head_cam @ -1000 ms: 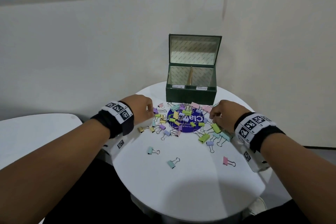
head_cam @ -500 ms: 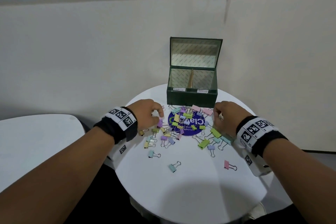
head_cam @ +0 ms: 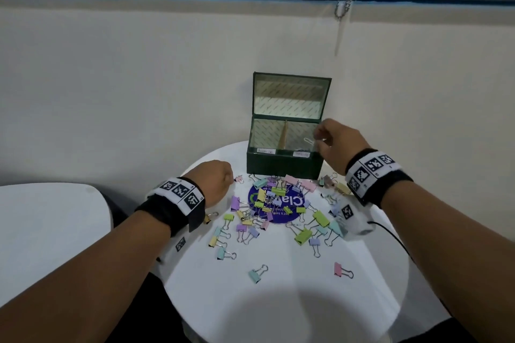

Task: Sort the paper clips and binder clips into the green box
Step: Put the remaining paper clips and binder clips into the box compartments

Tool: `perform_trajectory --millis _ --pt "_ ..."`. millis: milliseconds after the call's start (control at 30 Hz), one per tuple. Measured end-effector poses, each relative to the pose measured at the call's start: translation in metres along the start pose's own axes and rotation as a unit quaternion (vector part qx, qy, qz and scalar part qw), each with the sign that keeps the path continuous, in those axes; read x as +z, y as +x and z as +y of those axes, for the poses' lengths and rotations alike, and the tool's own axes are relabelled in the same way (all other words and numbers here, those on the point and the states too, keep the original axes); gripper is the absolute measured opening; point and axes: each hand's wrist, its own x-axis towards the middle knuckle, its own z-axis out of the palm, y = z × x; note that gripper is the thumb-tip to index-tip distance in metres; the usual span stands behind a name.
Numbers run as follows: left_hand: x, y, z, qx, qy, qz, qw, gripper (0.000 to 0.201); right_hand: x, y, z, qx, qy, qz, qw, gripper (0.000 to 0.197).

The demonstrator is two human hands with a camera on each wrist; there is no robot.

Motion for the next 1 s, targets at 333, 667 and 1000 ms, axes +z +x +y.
perform_trajectory --millis 333,667,1000 --pt "-0.03 0.023 0.018 0.025 0.044 -0.025 0.998 0.027 -0.013 -0.039 0.079 0.121 -0.064 -0.035 0.99 0.025" --pt "-0.043 0.089 0.137 0.091 -0.106 0.038 0.989 0.032 -0.005 -0.058 0.08 0.13 -0.152 -0.108 0.974 0.026" --pt "-0.035 0.1 0.118 0.085 -0.231 0.117 0.962 0.038 0.001 -0.052 0.084 0.142 -0.138 -0.158 0.967 0.041"
